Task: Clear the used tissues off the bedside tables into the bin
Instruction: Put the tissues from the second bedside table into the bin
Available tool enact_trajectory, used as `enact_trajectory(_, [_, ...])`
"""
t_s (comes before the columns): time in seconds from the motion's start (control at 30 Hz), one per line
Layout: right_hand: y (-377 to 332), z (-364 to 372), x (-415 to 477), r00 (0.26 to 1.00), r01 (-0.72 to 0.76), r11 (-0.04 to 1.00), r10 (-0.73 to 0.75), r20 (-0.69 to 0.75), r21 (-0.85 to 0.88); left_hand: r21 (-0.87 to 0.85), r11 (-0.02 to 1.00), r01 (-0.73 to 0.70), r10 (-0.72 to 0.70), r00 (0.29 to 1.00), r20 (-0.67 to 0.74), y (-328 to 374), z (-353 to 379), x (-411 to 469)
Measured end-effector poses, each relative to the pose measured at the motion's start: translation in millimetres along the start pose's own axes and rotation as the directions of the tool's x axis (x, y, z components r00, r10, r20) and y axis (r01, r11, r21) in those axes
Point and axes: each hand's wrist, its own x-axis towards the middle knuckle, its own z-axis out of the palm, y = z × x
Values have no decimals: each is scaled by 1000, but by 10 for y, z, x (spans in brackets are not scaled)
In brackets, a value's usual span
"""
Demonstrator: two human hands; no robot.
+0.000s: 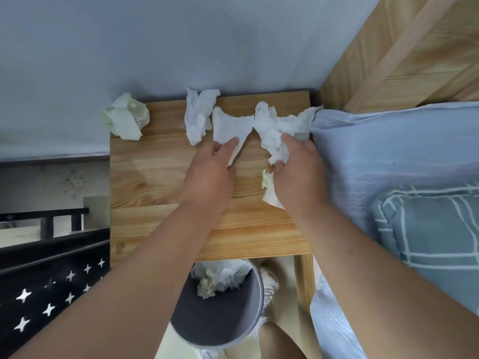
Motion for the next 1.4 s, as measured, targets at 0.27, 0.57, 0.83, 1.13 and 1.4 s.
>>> enact_trajectory(0.27, [-145,-289,-42,990,-103,968,121,-66,229,-285,955,83,-111,990,-86,37,-218,-238])
enact_trajectory(0.57, [-319,-645,-325,987,-80,931,124,-102,356,-635,749,190,-308,948,-80,2,-582,-723])
enact_trajectory(0.83, [-341,-924,-715,986,-27,860,106,-127,509,-729,651,214,-404,910,-93,-164,-823,-1337])
enact_trajectory(1.13, [-179,-361,-1847,987,-160,817,143,74,554,-747,551,373,-572,820,-12,-699,-355,-2316])
enact_trajectory(1.4, [649,1137,-2499,826,-410,875,235,513,259,-514,532,673,-624,722,299,-1407,698,-2779])
